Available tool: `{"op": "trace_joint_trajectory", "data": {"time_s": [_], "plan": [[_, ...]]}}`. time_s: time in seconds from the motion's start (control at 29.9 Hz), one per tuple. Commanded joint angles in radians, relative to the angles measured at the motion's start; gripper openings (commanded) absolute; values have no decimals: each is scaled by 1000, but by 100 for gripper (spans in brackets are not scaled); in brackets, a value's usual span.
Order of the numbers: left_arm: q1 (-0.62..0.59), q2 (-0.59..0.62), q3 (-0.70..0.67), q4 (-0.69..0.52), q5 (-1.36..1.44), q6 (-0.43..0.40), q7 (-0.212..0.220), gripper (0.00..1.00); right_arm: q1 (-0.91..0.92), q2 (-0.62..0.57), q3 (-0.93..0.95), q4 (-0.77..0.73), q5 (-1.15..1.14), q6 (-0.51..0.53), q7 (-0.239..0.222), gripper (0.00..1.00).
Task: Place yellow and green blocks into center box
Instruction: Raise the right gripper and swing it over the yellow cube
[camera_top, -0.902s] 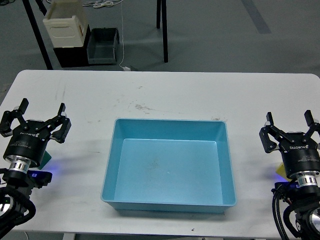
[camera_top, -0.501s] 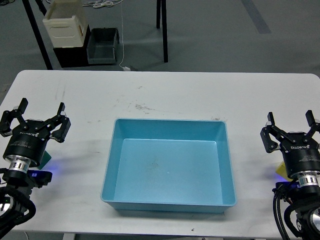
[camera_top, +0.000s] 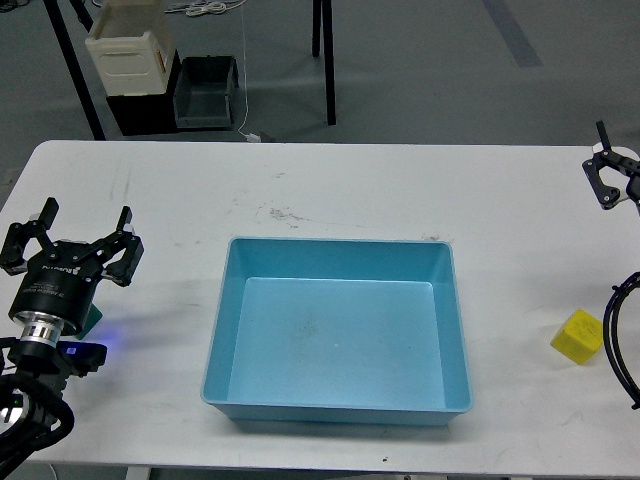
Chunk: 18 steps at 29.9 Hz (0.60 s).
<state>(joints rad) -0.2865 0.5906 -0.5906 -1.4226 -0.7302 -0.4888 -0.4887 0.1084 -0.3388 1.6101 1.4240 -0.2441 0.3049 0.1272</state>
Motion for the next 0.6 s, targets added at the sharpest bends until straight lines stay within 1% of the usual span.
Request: {"op": "trace_joint_trajectory", "data": {"time_s": [0.0,0.13,0.23,0.3,0.43,0.5,0.57], "plan": [[0,0,-2,1,0,0,0,100,156,-55,-64,-59,-242,-84,0,100],[0,0,-3,1,-1,0,0,100,336,-130,-234,-115,-427,-167,2,100],[0,0,-5,2,-3,0,0,100,459,-167,-369,-117,-565,-280,8,99],[0,0,-5,2,-3,0,0,100,520,-189,-455,-122,-644,-325,9,99],[0,0,-5,2,-5,0,0,100,696,-233,-678,-142,-823,-326,12,99],[0,-3,-5,2,-5,0,0,100,785,-246,-804,-174,-904,-326,23,99],[1,0,-5,4,-6,0,0,100,885,-250,-930,-239,-984,-320,57,99]]}}
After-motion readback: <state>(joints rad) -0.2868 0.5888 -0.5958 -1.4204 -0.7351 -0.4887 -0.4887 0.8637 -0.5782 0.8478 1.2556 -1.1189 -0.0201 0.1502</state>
